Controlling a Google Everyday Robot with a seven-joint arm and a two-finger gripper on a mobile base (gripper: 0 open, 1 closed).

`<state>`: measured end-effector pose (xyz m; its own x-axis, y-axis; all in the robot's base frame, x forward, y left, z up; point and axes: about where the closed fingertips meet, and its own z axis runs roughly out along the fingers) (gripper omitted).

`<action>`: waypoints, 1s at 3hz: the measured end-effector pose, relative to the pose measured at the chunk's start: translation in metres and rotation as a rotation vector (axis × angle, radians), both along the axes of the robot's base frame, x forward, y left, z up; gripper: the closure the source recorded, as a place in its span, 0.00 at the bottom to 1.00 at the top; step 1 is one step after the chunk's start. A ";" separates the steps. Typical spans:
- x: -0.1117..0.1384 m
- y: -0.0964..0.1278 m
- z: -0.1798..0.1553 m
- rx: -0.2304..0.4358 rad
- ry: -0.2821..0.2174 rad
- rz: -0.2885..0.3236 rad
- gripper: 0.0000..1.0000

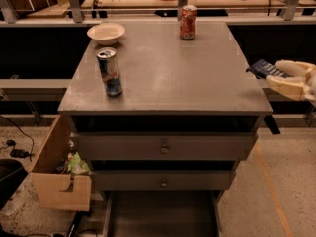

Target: Place rxbar blueberry into bottom drawer

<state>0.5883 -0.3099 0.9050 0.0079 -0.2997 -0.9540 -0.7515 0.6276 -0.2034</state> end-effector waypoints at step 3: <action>-0.156 -0.062 -0.140 0.079 0.252 -0.052 1.00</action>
Offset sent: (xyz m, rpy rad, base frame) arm -0.1997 -0.0860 -0.1619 0.1033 0.2739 -0.0845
